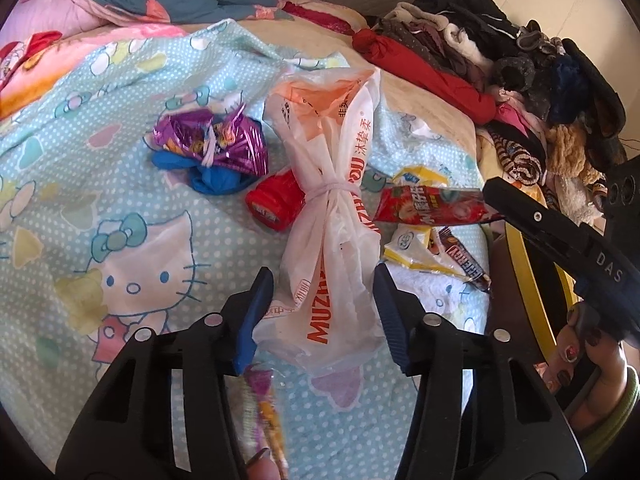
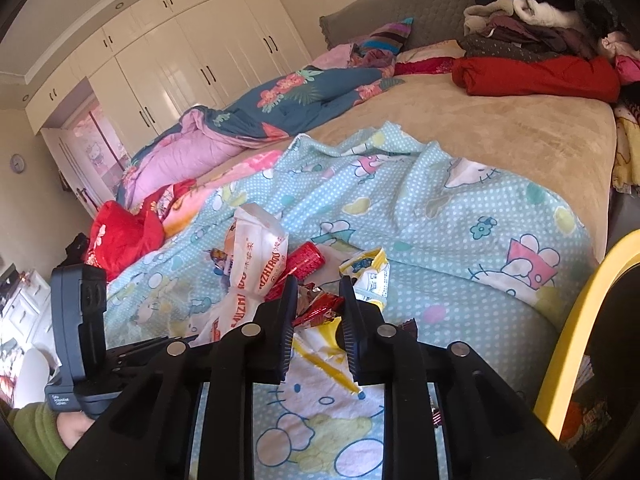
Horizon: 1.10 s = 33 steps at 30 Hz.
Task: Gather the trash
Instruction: 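Lift the white bag with the left tool while the right tool lifts the red wrapper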
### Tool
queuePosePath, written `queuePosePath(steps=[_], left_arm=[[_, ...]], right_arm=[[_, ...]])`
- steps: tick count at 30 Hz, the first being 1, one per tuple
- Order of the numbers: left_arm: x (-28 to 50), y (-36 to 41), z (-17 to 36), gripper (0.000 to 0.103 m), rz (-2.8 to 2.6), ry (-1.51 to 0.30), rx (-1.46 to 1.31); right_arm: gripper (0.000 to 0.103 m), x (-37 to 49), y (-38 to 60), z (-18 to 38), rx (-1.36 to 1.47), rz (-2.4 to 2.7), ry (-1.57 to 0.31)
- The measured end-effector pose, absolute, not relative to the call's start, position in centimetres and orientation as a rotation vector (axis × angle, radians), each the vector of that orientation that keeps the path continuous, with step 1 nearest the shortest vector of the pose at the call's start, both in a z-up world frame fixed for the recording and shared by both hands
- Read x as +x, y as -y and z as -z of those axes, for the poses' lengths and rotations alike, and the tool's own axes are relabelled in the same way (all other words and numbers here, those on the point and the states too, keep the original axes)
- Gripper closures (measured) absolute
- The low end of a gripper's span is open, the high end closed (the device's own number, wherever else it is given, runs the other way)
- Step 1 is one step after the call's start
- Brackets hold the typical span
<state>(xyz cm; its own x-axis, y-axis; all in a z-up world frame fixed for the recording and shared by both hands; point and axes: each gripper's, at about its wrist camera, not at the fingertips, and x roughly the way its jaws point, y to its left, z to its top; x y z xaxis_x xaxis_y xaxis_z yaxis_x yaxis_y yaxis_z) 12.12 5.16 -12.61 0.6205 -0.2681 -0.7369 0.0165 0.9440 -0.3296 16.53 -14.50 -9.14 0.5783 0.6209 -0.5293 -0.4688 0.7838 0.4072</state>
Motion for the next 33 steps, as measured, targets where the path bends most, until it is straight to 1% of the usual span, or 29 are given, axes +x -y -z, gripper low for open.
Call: queuePosePath(steps=[19, 21, 24, 25, 26, 33], left_arm=[[11.1, -4.6, 7.4, 0.062, 0.172, -0.752, -0.295], [11.1, -4.4, 7.0, 0.062, 0.177, -0.744, -0.292], [11.0, -3.9, 6.5, 0.062, 0.186, -0.735, -0.285], [11.0, -3.7, 6.3, 0.062, 0.189, -0.732, -0.283], [10.9, -3.6, 6.1, 0.062, 0.192, -0.729, -0.282], [10.7, -2.2, 5.0, 0.062, 0.219, -0.713, -0.266]], right_arm=[[0.083, 14.0, 16.1, 5.5, 0.233, -0.666, -0.615], [0.086, 13.8, 16.4, 5.1, 0.231, -0.667, -0.604], [0.086, 13.4, 16.9, 4.5, 0.232, -0.662, -0.585], [0.089, 13.3, 17.1, 4.3, 0.232, -0.658, -0.578], [0.093, 13.2, 17.3, 4.1, 0.228, -0.653, -0.570], [0.093, 12.6, 19.2, 2.8, 0.232, -0.626, -0.525]])
